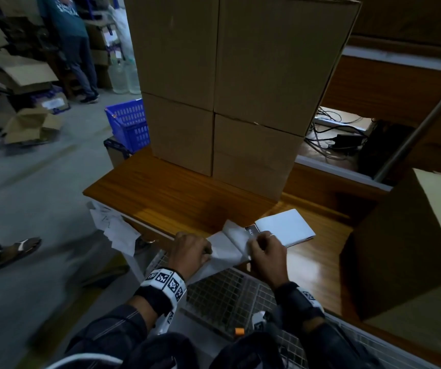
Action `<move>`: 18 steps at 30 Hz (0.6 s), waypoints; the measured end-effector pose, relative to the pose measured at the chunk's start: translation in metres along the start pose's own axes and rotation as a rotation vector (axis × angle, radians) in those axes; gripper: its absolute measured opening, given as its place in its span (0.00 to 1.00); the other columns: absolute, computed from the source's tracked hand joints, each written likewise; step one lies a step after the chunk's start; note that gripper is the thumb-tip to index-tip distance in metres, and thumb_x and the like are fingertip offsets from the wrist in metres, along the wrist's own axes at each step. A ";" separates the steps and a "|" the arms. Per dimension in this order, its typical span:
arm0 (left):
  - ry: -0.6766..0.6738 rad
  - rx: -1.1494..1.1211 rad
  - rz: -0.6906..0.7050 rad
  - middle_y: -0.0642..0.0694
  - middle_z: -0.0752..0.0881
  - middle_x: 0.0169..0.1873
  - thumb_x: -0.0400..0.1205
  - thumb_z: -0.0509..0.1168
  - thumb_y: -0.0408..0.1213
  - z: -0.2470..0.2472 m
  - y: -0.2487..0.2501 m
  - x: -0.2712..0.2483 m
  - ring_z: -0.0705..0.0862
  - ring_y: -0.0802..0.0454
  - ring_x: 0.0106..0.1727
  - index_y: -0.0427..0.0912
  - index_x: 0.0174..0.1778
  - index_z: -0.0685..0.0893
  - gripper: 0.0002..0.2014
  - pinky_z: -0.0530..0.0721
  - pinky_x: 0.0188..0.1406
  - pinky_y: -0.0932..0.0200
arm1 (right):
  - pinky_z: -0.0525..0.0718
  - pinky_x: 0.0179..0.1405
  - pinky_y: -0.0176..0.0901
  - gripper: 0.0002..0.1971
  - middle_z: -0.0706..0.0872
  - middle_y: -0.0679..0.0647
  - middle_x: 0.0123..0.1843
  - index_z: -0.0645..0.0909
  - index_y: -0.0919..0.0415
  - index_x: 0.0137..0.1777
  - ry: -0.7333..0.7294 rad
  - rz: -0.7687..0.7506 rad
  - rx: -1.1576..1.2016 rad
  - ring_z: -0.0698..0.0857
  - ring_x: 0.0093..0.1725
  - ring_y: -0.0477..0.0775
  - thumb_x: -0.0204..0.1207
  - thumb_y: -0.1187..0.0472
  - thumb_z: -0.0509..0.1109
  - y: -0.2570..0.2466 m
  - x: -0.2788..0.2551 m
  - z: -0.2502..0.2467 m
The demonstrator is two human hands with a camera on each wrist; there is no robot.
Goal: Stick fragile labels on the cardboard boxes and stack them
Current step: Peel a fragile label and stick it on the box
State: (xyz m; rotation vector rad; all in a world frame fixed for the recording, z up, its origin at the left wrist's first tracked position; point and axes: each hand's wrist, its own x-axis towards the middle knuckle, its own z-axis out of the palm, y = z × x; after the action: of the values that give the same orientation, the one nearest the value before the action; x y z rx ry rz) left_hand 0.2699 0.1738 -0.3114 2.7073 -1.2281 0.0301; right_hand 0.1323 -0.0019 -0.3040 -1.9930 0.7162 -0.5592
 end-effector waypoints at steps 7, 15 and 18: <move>-0.035 0.006 -0.003 0.56 0.93 0.53 0.80 0.74 0.49 -0.003 0.002 0.006 0.88 0.55 0.56 0.55 0.53 0.94 0.08 0.79 0.67 0.49 | 0.94 0.44 0.55 0.09 0.91 0.60 0.48 0.85 0.60 0.52 0.243 0.408 0.400 0.92 0.49 0.62 0.76 0.57 0.75 0.018 0.030 -0.046; -0.042 0.033 0.003 0.55 0.93 0.55 0.81 0.74 0.48 -0.008 0.006 0.007 0.87 0.54 0.58 0.54 0.54 0.94 0.08 0.79 0.67 0.50 | 0.84 0.22 0.39 0.10 0.86 0.60 0.48 0.81 0.66 0.57 0.480 0.490 0.628 0.87 0.43 0.58 0.77 0.66 0.70 0.014 0.045 -0.086; -0.059 0.050 0.002 0.56 0.92 0.54 0.81 0.74 0.49 -0.012 0.008 0.008 0.87 0.54 0.58 0.55 0.54 0.93 0.08 0.77 0.66 0.51 | 0.82 0.18 0.38 0.06 0.85 0.59 0.46 0.79 0.62 0.56 0.559 0.448 0.650 0.85 0.41 0.56 0.81 0.66 0.67 0.009 0.048 -0.097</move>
State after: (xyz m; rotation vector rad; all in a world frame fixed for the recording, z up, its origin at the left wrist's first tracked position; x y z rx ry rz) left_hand 0.2698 0.1649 -0.2972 2.7686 -1.2624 -0.0185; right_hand 0.1029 -0.0972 -0.2609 -1.0296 1.1081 -0.9403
